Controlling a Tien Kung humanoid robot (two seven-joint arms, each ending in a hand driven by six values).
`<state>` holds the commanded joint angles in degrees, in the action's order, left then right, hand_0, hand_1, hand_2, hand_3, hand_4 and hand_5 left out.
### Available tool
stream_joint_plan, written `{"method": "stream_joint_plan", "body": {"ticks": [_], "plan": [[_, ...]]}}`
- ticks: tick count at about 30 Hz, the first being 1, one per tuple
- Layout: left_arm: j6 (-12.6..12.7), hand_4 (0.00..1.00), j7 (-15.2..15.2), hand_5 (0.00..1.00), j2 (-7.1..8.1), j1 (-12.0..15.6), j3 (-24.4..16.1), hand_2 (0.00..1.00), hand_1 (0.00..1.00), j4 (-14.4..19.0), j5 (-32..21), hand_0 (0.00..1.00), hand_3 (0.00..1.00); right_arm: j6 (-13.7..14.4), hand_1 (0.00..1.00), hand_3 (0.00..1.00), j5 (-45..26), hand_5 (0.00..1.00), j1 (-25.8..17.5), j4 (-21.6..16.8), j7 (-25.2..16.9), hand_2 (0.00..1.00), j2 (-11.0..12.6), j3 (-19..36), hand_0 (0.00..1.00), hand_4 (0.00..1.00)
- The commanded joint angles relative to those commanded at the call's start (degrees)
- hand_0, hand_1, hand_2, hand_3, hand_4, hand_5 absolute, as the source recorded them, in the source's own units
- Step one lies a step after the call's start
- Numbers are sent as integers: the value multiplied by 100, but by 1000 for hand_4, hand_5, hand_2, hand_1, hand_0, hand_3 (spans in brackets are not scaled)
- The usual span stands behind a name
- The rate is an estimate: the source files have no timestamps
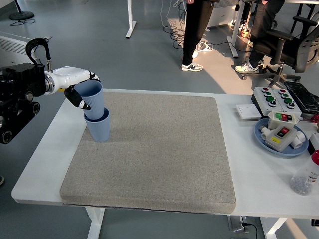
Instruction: Push cup pick cup insert cup
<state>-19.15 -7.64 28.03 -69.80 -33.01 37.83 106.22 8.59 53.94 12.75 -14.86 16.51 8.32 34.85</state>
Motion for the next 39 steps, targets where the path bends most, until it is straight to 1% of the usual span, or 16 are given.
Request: {"method": "stream_joint_plan", "body": {"ticks": [2,3,8,9,14,15,20,21,26,27,32,34,37,38,39], "plan": [[8,664,-11,101,-5,6,1,576,537,0,-37,370,510,1,544,564,-6,444,0,0,0,619,1,-1,523,114],[11,671,-17,98,-6,8,4,596,540,4,-65,365,513,2,544,564,-14,442,1,0,-1,620,2,-5,523,113],[39,671,-60,98,-17,8,61,596,540,-21,-148,365,513,1,544,564,-8,442,20,-1,-2,620,7,-5,523,113],[45,881,-64,338,-16,8,67,764,618,-29,-153,384,704,1,544,565,-9,444,23,-1,-2,620,7,-5,523,113],[142,881,-110,338,-14,23,143,764,618,-116,-175,384,704,8,544,565,-25,444,41,0,-7,620,14,-11,523,113],[165,967,-118,445,-17,23,153,895,821,-128,-173,704,829,10,544,565,-31,444,44,2,-8,620,15,-12,523,113],[265,967,-132,445,-32,18,164,895,821,-133,-172,704,829,11,544,565,-34,444,56,4,-12,620,17,-11,523,113],[283,998,-131,511,-29,23,165,972,921,-129,-176,867,897,12,544,565,-41,444,58,3,-13,620,18,-13,523,113],[389,998,-122,511,-8,51,175,972,921,-117,-211,867,897,20,544,565,-63,444,67,4,-18,620,23,-24,523,113],[402,998,-122,553,-5,53,176,998,974,-116,-213,970,957,20,544,565,-65,443,67,4,-18,620,24,-24,523,113],[494,998,-128,553,22,71,148,998,974,-89,-266,970,957,19,544,565,-67,443,69,5,-19,620,25,-24,523,113],[516,998,-123,569,32,79,130,998,979,-81,-287,982,969,18,544,565,-65,443,70,5,-18,619,26,-23,523,113],[642,998,-131,569,56,109,99,998,979,-49,-376,982,969,19,544,565,-70,443,72,5,-19,619,27,-26,523,113],[754,998,-131,569,62,122,98,998,979,-37,-446,982,969,20,544,565,-73,443,71,6,-20,619,27,-27,523,113],[832,886,-117,747,74,146,87,977,905,-12,-498,886,840,21,544,565,-75,444,71,6,-21,620,27,-29,523,113]]}}
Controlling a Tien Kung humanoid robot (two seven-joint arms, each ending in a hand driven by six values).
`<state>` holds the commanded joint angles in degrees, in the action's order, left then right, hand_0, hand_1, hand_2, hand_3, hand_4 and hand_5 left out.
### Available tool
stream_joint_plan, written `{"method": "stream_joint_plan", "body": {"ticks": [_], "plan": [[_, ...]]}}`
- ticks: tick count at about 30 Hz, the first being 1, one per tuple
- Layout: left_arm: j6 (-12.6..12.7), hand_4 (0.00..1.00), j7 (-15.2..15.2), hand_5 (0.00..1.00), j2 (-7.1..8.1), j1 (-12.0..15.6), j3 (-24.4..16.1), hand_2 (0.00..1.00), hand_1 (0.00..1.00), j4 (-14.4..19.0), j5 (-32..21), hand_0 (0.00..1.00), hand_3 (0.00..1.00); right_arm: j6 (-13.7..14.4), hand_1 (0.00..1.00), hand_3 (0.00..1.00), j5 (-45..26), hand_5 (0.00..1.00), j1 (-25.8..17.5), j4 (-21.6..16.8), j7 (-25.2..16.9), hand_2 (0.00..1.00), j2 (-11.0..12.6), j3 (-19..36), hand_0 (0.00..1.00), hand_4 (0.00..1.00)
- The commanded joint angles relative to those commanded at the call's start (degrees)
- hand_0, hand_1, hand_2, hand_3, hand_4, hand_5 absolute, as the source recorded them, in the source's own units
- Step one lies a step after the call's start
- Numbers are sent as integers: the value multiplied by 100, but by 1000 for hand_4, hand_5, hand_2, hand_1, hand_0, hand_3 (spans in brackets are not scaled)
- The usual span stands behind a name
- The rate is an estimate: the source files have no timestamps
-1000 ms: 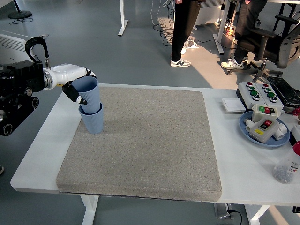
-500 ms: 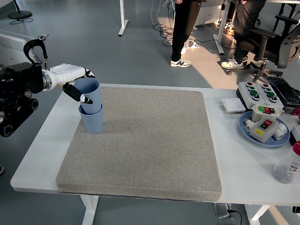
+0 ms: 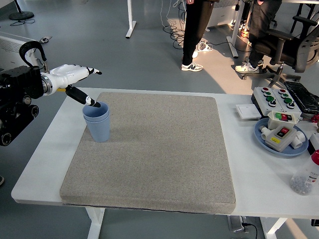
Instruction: Push cup pick cup insert cup
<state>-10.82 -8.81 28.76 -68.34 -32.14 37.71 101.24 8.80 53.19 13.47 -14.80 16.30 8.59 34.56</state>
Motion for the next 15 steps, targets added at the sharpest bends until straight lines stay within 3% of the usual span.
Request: {"method": "stream_joint_plan", "body": {"ticks": [5,6,8,9,11,12,15], "plan": [[1145,886,122,747,96,250,-315,977,905,421,-1140,886,840,1,544,565,-5,444,2,3,-5,620,-3,-3,523,113],[1384,611,122,768,122,306,-400,584,607,521,-1397,549,513,1,544,564,-5,443,2,4,-6,620,-3,-3,523,113],[1702,611,167,768,182,476,-688,584,607,867,-1864,549,513,3,544,564,-24,443,1,6,-11,620,0,-10,523,113],[1780,611,194,768,199,540,-818,584,607,1040,-2051,549,513,4,544,564,-32,443,0,7,-13,620,1,-14,523,113],[1658,611,339,768,243,754,-1135,584,607,1415,-2433,549,513,7,544,564,-52,443,5,11,-21,620,4,-25,523,113],[1600,499,374,789,259,815,-1240,568,583,1564,-2593,512,502,8,544,564,-60,443,6,12,-24,620,5,-31,523,113],[1178,499,567,789,300,1144,-1658,568,583,2130,-3129,512,502,4,544,564,-56,443,24,19,-36,620,11,-31,523,113]]}}
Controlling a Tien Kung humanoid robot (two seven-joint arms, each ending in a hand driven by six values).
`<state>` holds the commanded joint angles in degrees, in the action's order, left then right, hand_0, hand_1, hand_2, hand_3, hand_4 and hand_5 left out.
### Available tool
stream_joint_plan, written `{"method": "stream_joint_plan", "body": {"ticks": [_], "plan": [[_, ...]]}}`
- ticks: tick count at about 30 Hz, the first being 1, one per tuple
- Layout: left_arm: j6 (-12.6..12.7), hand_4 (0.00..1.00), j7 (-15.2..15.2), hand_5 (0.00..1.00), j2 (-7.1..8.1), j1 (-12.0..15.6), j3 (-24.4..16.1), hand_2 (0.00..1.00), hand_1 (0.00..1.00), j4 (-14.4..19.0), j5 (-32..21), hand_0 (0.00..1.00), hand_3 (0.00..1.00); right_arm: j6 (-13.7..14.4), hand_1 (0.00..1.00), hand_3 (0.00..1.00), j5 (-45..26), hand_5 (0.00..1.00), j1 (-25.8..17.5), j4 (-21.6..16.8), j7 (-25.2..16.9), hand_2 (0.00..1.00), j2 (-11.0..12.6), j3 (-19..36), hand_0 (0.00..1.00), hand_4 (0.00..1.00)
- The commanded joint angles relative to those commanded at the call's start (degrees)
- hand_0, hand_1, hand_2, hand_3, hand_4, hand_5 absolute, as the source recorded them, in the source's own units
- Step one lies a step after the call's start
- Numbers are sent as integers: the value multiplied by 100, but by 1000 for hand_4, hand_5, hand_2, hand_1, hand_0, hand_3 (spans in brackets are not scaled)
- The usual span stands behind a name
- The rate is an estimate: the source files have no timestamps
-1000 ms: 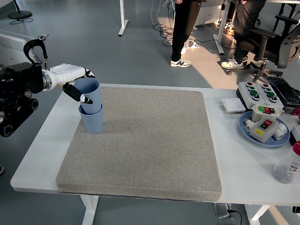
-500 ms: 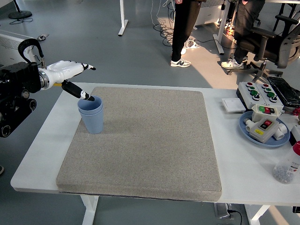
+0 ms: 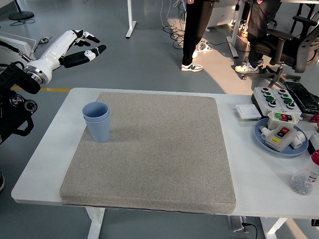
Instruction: Push cup pick cup insert cup
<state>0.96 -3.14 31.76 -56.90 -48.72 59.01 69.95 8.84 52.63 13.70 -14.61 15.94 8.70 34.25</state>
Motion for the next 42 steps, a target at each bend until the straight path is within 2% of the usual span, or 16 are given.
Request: {"method": "stream_joint_plan", "body": {"ticks": [2,5,8,9,14,15,17,20,22,26,27,30,32,33,36,42], "plan": [[-111,499,44,789,7,95,-122,568,583,200,-98,512,502,1,544,564,-5,443,4,2,-5,620,1,-4,523,113],[-391,479,556,804,17,696,-629,571,585,921,-533,510,509,-3,544,564,-22,444,23,21,-27,620,11,-6,523,113],[-383,479,891,804,-121,1223,-994,571,585,1542,-746,510,509,-13,544,564,-24,444,31,32,-39,620,10,-3,523,113],[-363,475,962,826,-155,1405,-1106,608,614,1728,-803,570,553,-14,544,564,-21,443,33,34,-42,620,9,-1,523,113],[351,475,1059,826,-487,2293,-1712,608,614,2501,-1627,570,553,-24,544,564,2,443,19,51,-64,620,1,15,523,113],[525,499,1021,832,-549,2466,-1806,709,694,2642,-1782,639,631,-25,544,564,2,442,12,55,-68,620,2,16,523,113],[806,499,970,832,-626,2805,-1960,709,694,2854,-1914,639,631,-26,544,564,8,442,5,58,-73,620,4,18,523,113],[1201,499,725,832,-828,3388,-2315,709,694,3199,-1905,639,631,-41,544,564,69,442,-16,66,-73,620,9,55,523,113],[1468,518,471,847,-1017,3846,-2626,770,746,3357,-1919,683,712,-61,544,564,156,443,-23,70,-63,620,19,102,523,113],[1722,518,-201,847,-1389,4683,-3083,770,746,3360,-2267,683,712,-88,544,564,302,443,-28,76,-49,620,33,189,523,113],[1727,552,-345,897,-1433,4844,-3125,828,797,3338,-2382,746,775,-93,544,564,325,442,-28,77,-46,618,33,202,523,113],[1734,552,-708,897,-1574,5357,-3203,828,797,3141,-2779,746,775,-124,544,564,468,442,-24,78,-24,618,32,277,523,113],[1645,552,-709,897,-1608,5550,-3193,828,797,3021,-2928,746,775,-133,544,564,513,442,-23,80,-17,618,28,304,523,113],[1529,583,-654,998,-1639,5657,-3203,881,851,2921,-3044,822,846,-138,544,564,534,442,-24,80,-13,619,24,318,523,113],[1216,583,-558,998,-1705,5823,-3236,881,851,2735,-3237,822,846,-139,544,564,540,442,-30,81,-14,619,18,322,523,113],[703,592,-439,998,-1742,5830,-3201,887,859,2662,-3323,836,854,-133,544,563,468,440,-9,84,-31,619,20,269,523,112]]}}
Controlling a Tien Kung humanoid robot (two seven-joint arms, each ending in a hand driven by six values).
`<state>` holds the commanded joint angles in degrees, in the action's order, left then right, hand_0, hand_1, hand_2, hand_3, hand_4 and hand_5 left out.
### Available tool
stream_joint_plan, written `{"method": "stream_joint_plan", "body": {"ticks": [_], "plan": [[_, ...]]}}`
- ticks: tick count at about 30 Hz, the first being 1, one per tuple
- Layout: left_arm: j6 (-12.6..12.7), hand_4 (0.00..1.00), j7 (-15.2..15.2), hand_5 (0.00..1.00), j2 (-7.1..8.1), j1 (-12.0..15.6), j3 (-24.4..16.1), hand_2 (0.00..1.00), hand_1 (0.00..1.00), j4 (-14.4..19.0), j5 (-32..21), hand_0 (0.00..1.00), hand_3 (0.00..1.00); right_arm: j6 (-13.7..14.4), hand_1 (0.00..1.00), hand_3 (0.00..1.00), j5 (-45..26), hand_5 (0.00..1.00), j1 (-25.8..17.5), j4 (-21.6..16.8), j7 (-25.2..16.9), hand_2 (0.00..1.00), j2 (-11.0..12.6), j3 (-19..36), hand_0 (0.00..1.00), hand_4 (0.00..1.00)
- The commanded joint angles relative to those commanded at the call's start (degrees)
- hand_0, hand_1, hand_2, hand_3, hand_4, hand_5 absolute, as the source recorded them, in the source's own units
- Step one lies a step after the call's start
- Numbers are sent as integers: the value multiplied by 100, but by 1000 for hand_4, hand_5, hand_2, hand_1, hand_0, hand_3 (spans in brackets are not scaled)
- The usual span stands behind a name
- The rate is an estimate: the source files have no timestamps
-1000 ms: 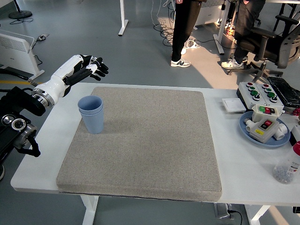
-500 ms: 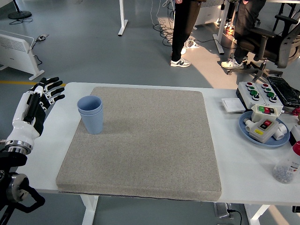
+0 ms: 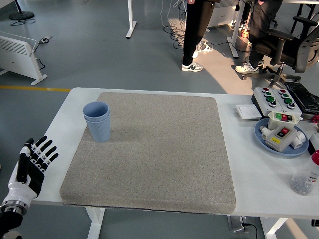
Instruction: Push cup pick cup insert cup
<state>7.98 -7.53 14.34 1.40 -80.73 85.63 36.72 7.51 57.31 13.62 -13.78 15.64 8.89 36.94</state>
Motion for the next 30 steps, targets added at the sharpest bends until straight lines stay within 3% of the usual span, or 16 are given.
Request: {"method": "stream_joint_plan", "body": {"ticks": [3,5,18,30], "plan": [[-305,596,172,998,-45,-31,22,867,857,-35,-105,839,821,24,544,563,-104,439,22,2,-18,618,-3,-62,523,112],[-346,596,187,998,-71,-62,39,867,857,-51,-104,839,821,30,544,563,-144,439,35,3,-23,618,-5,-85,523,112],[-238,589,123,998,-199,-309,-47,859,854,-136,-28,836,809,46,544,563,-245,442,122,24,-78,618,-21,-150,523,113],[-104,588,54,998,-232,-326,-272,854,854,-171,23,836,801,37,544,563,-197,444,194,42,-104,618,-37,-128,523,113]]}}
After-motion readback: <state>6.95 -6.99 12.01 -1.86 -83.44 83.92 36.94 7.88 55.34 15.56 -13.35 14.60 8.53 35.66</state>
